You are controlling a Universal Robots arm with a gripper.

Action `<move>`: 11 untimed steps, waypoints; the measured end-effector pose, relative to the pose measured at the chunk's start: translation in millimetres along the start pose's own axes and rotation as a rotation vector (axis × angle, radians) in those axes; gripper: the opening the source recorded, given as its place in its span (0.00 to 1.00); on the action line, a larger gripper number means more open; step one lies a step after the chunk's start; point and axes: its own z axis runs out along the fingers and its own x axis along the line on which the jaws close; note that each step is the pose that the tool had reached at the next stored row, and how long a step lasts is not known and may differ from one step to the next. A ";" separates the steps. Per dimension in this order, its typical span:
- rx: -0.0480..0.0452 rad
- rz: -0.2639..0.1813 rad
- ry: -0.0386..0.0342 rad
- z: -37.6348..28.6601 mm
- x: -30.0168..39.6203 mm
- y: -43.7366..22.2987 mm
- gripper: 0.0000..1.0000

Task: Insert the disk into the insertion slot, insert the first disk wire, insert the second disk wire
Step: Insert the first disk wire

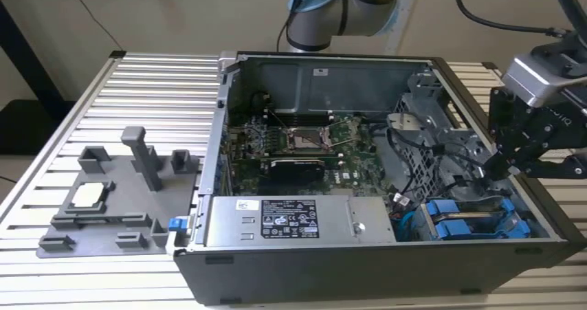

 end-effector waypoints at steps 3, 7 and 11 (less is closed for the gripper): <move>0.0229 -0.002 0.0051 0.4 2.2 8.6 0.19; 0.0497 -0.004 0.0106 0.7 8.8 16.1 0.19; 0.0752 -0.006 0.0178 2.0 13.1 23.0 0.19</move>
